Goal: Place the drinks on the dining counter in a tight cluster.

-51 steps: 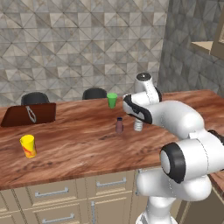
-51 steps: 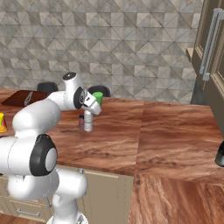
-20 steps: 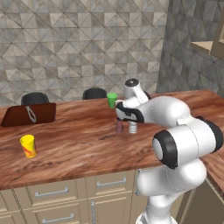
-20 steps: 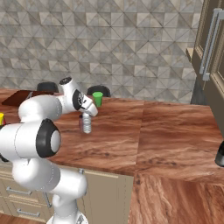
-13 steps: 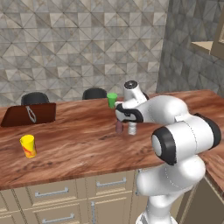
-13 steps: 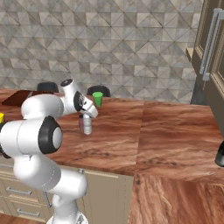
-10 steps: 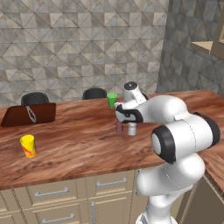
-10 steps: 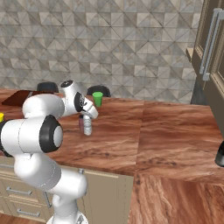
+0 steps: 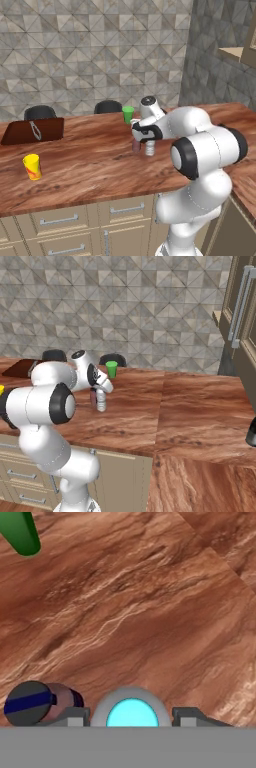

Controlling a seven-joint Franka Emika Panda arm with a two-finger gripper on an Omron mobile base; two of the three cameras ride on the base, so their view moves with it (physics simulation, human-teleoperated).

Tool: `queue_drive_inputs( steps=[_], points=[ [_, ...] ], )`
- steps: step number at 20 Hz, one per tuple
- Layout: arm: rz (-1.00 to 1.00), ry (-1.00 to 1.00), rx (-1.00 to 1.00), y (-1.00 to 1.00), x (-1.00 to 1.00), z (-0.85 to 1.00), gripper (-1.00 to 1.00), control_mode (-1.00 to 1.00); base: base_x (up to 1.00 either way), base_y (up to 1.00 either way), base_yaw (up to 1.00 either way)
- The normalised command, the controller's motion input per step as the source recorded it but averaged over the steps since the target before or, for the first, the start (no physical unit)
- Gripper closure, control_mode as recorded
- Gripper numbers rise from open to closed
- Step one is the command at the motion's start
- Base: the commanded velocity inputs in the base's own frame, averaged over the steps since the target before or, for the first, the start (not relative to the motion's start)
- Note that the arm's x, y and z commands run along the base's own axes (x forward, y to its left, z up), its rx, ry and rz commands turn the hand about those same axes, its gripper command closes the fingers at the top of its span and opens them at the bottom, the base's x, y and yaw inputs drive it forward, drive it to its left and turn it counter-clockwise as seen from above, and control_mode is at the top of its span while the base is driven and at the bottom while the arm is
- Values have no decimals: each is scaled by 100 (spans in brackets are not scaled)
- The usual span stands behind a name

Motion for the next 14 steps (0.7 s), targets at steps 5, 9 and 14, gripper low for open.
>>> queue_drive_inputs(
  steps=[5,9,14],
  points=[
    [0,-2,0,0,21,-1,100,-100,0,0,0],
    [0,-1,0,0,26,-4,100,-100,0,0,0],
    [0,0,0,0,24,-11,100,-100,0,0,0]
  ],
)
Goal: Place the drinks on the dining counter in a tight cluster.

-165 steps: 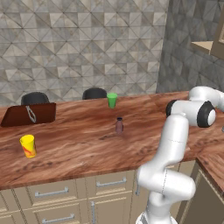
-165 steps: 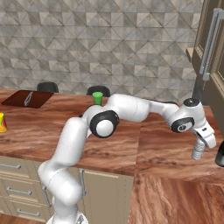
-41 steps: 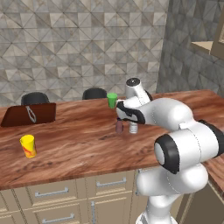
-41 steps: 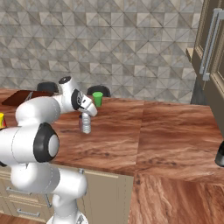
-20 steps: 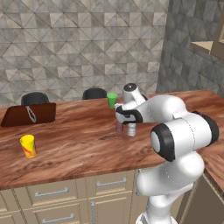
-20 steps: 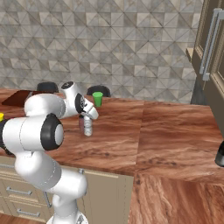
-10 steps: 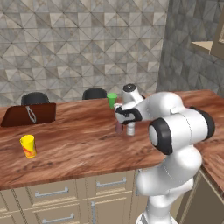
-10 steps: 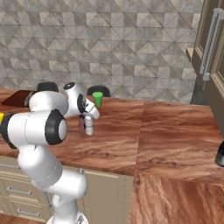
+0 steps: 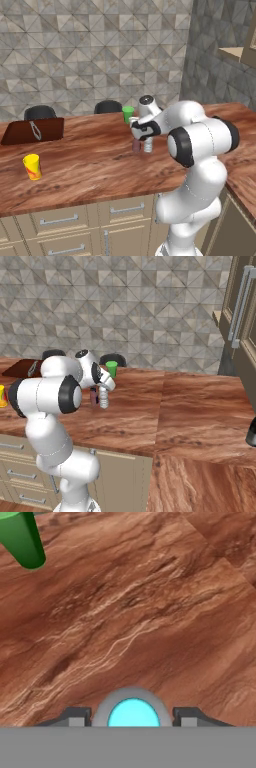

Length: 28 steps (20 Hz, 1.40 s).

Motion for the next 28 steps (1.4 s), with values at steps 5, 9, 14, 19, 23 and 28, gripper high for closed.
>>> queue_drive_inputs(
  steps=[5,9,14,19,23,28],
  points=[
    [0,0,-1,0,22,-20,100,-100,0,0,0],
    [0,0,0,0,16,-17,100,-100,0,0,0],
    [0,-1,0,0,-4,-19,100,-100,0,0,0],
    [0,-2,0,0,-16,-23,100,-100,0,0,0],
    [0,-2,0,-8,-16,-23,100,-100,0,0,0],
    [0,-2,0,-4,-8,-20,100,-100,0,0,0]
  ],
)
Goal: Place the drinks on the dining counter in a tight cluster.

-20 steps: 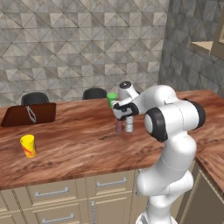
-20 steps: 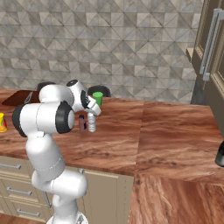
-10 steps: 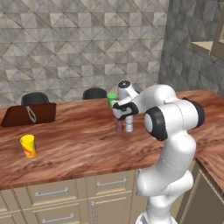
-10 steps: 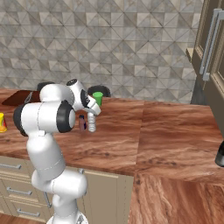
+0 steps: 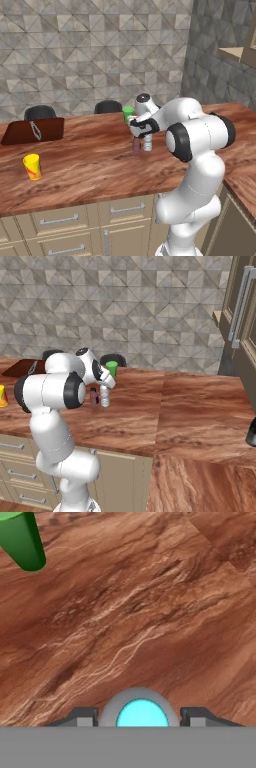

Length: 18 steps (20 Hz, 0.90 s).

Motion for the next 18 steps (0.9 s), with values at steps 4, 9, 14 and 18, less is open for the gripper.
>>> queue_drive_inputs(
  steps=[4,9,14,18],
  points=[
    [0,0,0,0,-1,-19,-100,-100,0,0,0],
    [0,-2,0,-2,-2,-8,-100,-100,0,0,0],
    [0,0,0,0,-5,-5,-100,-100,0,0,0],
    [0,-3,0,-2,-12,0,-100,-100,0,0,0]
  ],
)
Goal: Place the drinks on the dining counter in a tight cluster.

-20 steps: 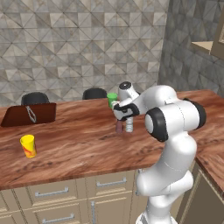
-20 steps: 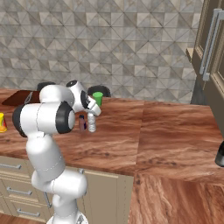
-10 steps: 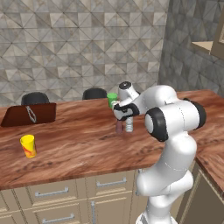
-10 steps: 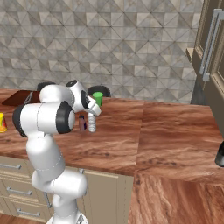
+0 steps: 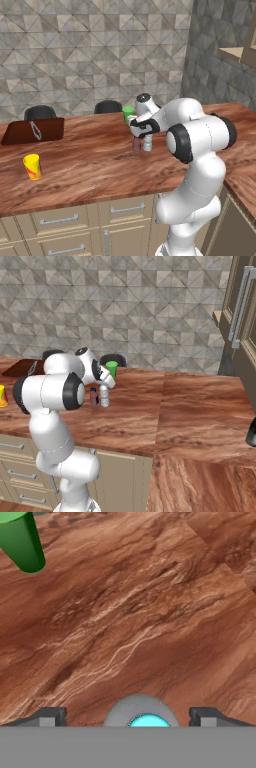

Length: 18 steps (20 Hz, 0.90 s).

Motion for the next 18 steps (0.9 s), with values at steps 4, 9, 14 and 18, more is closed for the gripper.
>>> queue_drive_inputs(
  steps=[4,9,14,18],
  points=[
    [0,-4,0,-9,-16,1,-100,-100,0,0,0],
    [0,-7,0,-8,-22,6,-100,-100,0,0,0],
    [0,-7,0,-16,-26,25,-100,-100,0,0,0],
    [0,-2,0,-7,-25,37,-100,-100,0,0,0]
  ],
)
